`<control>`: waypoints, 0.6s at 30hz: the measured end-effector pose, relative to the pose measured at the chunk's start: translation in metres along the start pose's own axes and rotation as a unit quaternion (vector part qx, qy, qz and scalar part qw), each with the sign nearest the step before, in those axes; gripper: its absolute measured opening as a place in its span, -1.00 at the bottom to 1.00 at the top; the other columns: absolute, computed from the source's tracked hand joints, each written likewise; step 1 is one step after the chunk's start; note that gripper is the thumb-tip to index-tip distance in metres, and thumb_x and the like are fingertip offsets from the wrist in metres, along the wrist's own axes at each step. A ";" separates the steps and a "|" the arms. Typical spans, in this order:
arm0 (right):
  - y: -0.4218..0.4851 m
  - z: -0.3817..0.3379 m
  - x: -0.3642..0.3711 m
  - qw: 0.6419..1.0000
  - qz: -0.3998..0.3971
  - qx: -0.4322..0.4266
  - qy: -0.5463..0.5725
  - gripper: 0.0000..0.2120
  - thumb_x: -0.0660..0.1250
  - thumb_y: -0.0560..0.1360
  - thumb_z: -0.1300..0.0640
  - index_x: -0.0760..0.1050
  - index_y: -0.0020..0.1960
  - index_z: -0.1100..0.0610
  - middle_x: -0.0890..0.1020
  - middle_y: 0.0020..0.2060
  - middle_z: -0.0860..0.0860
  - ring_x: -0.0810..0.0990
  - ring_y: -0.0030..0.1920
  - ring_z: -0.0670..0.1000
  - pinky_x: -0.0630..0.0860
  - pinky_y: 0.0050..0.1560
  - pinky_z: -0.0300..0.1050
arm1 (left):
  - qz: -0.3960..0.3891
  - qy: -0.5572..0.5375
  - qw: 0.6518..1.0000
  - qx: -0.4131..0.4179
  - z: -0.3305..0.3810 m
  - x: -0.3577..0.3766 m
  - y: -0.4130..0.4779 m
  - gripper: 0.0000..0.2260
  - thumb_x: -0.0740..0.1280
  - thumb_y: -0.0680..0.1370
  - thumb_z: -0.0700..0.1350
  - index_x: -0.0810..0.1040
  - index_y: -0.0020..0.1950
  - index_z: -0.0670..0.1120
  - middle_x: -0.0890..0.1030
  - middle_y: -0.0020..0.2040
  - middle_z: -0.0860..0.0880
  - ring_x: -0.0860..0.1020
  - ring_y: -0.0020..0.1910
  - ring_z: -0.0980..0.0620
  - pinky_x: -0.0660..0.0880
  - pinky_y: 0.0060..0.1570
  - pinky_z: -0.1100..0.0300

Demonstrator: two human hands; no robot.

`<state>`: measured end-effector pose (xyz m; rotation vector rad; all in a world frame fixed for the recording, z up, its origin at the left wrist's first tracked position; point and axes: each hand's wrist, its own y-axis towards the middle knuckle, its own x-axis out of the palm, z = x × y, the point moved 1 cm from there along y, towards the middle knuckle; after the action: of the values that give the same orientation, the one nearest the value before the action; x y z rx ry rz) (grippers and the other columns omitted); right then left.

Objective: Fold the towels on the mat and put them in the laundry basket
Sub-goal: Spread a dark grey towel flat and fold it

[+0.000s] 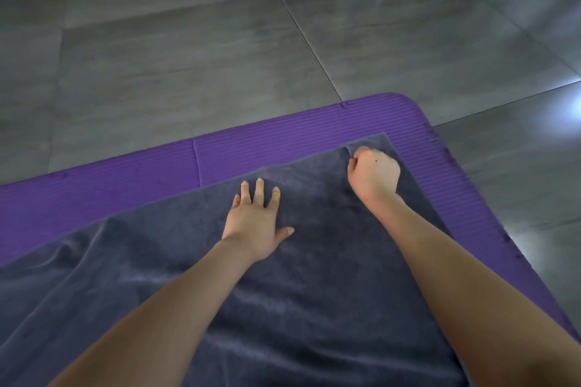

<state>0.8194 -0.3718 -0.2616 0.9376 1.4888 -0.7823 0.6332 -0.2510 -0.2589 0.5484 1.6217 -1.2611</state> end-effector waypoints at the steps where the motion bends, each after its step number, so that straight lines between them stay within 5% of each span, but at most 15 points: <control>1: -0.004 0.001 -0.002 1.000 0.018 -0.007 0.013 -0.77 0.18 0.56 0.10 0.56 -0.03 0.21 0.65 -0.20 0.14 0.61 -0.17 0.17 0.31 -0.27 -0.12 | -0.001 0.002 1.000 -0.002 -0.001 0.000 0.000 -0.29 0.04 0.56 0.28 -0.16 0.55 -0.05 -0.22 0.54 -0.18 -0.18 0.50 -0.26 -0.03 0.47 -0.06; 4: -0.019 0.007 -0.009 0.999 0.036 -0.017 0.013 -0.81 0.21 0.50 0.18 0.56 0.01 0.21 0.63 -0.13 0.16 0.58 -0.11 0.20 0.31 -0.22 -0.07 | -0.004 0.012 1.000 -0.002 0.001 0.000 0.000 -0.30 0.01 0.57 0.28 -0.18 0.55 -0.06 -0.23 0.53 -0.19 -0.19 0.50 -0.27 -0.04 0.48 -0.07; 7: -0.038 0.006 -0.016 0.998 -0.025 -0.048 -0.023 -0.60 0.25 0.45 0.22 0.48 0.28 0.11 0.59 0.04 0.11 0.54 0.06 0.17 0.36 0.02 -0.02 | 0.004 -0.006 1.000 0.015 0.000 -0.001 -0.006 -0.34 0.00 0.59 0.24 -0.16 0.55 -0.04 -0.23 0.54 -0.17 -0.21 0.50 -0.24 -0.08 0.48 -0.04; 9: -0.052 0.000 -0.024 0.998 0.014 -0.059 -0.004 -0.53 0.28 0.41 0.26 0.46 0.32 0.11 0.61 0.04 0.12 0.55 0.02 0.19 0.35 0.03 0.01 | 0.014 -0.044 0.999 0.028 -0.008 0.001 -0.015 -0.42 0.02 0.61 0.18 -0.09 0.55 0.01 -0.19 0.55 -0.11 -0.20 0.52 -0.16 -0.07 0.49 0.02; 12: -0.075 -0.018 -0.035 0.995 0.049 -0.087 0.026 -0.57 0.38 0.26 0.36 0.61 0.13 0.19 0.64 -0.10 0.17 0.59 -0.21 0.23 0.40 -0.13 0.04 | 0.051 -0.052 0.996 0.051 -0.028 0.003 -0.039 -0.53 0.04 0.64 0.09 0.07 0.54 0.03 0.02 0.56 -0.05 -0.06 0.54 -0.08 0.03 0.49 0.07; 15: -0.101 -0.047 -0.047 0.987 0.059 -0.146 0.035 -0.60 0.48 0.05 0.39 0.66 -0.12 0.18 0.64 -0.25 0.13 0.58 -0.40 0.19 0.47 -0.31 0.00 | 0.080 0.021 0.985 0.153 -0.060 0.011 -0.085 -0.62 0.08 0.61 0.04 0.39 0.40 -0.01 0.39 0.41 -0.08 0.29 0.44 -0.10 0.34 0.34 0.12; 18: -0.129 -0.091 -0.057 0.971 0.067 -0.221 0.057 -0.59 0.53 0.00 0.38 0.67 -0.18 0.14 0.62 -0.29 0.07 0.57 -0.43 0.14 0.50 -0.35 -0.01 | 0.031 0.105 0.976 0.188 -0.118 0.025 -0.144 -0.67 0.15 0.57 0.03 0.48 0.30 0.02 0.50 0.29 0.01 0.41 0.34 -0.05 0.41 0.26 0.13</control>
<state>0.6647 -0.3582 -0.1979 0.7404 1.5951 -0.2802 0.4579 -0.2007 -0.2136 0.9879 1.5274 -1.5133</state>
